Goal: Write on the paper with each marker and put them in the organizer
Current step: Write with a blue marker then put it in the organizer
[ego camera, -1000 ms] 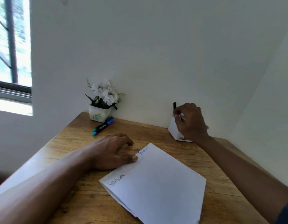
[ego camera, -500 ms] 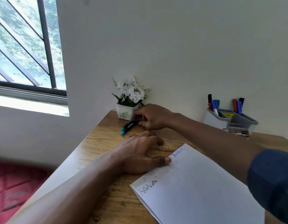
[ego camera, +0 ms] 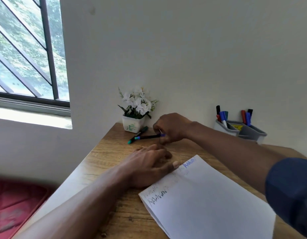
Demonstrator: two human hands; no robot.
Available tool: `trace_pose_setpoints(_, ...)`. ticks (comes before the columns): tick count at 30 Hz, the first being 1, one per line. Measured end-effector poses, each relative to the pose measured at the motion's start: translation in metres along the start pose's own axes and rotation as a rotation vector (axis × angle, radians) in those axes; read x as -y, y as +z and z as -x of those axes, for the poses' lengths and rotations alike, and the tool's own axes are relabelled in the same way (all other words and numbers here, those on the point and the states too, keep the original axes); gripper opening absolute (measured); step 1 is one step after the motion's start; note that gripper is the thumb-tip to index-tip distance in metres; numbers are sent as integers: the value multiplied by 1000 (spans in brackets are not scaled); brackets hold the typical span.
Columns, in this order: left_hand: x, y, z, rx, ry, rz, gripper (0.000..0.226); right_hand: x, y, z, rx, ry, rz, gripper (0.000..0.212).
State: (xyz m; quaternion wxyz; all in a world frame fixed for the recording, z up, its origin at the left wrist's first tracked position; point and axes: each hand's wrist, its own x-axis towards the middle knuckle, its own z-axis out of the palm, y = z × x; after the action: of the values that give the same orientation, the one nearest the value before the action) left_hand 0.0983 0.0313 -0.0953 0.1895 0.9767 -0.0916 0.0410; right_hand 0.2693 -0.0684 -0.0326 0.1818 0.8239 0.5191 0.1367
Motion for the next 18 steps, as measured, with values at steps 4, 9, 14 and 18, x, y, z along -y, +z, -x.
trace_pose_setpoints(4,0,-1,2,-6,20,25,85,-11,4,48,-158,161,21,33)
trace_pose_setpoints(9,-5,-5,10,-198,32,193,78,11,-6,119,-558,519,-644,18)
trace_pose_setpoints(14,-22,-5,17,-449,171,453,45,58,-4,163,-724,532,-1587,8)
trace_pose_setpoints(18,-36,-2,27,-493,210,652,16,77,3,183,-693,519,-1797,28)
